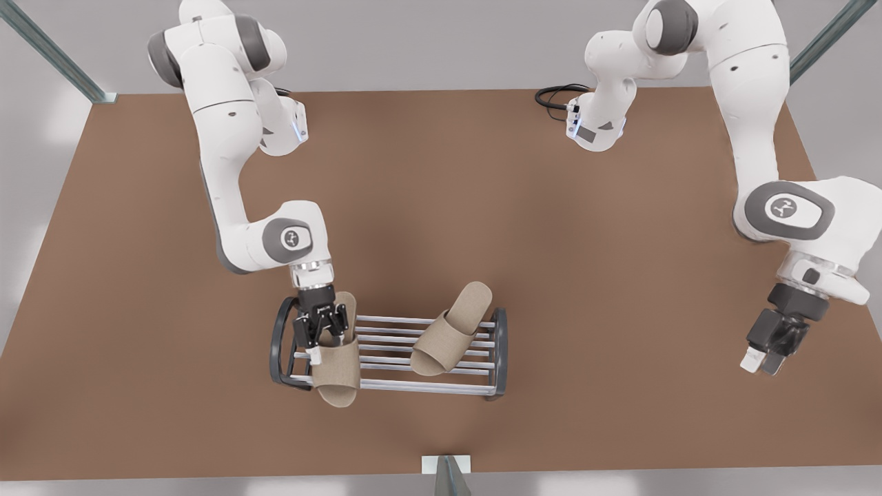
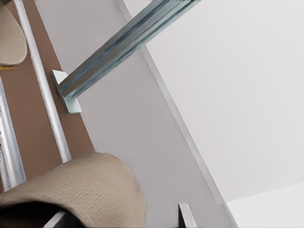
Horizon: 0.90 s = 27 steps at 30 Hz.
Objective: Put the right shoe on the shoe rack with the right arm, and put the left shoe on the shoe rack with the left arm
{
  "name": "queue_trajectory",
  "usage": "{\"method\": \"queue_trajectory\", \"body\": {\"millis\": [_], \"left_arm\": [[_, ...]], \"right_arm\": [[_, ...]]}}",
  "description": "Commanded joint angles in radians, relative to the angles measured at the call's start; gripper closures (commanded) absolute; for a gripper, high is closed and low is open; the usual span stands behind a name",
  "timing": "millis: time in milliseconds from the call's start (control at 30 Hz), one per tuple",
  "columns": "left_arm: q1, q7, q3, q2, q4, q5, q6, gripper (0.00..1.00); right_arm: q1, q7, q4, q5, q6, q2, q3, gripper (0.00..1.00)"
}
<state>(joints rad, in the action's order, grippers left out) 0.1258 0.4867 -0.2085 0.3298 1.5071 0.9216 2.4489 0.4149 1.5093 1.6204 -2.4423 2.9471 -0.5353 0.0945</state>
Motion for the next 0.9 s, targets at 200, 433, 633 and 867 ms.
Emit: {"method": "queue_trajectory", "body": {"millis": [200,433,633,867], "left_arm": [[-0.054,-0.556,0.230,-0.207,0.030,-1.041,-0.909,0.00],[-0.074,-0.720,0.254,-0.103,-0.107,-1.037,-0.939,0.00],[-0.074,-0.749,0.273,-0.114,-0.099,-1.035,-0.930,0.00],[-0.074,-0.751,0.287,-0.118,-0.094,-1.037,-0.930,0.00]], "right_arm": [[0.002,0.009,0.038,0.009,0.012,0.023,0.011,0.00],[0.005,0.012,0.142,0.003,0.010,0.097,0.010,0.00],[0.024,0.020,0.187,0.005,0.032,0.238,0.008,0.00],[-0.157,0.077,0.193,0.543,-0.244,0.305,-0.305,0.00]]}}
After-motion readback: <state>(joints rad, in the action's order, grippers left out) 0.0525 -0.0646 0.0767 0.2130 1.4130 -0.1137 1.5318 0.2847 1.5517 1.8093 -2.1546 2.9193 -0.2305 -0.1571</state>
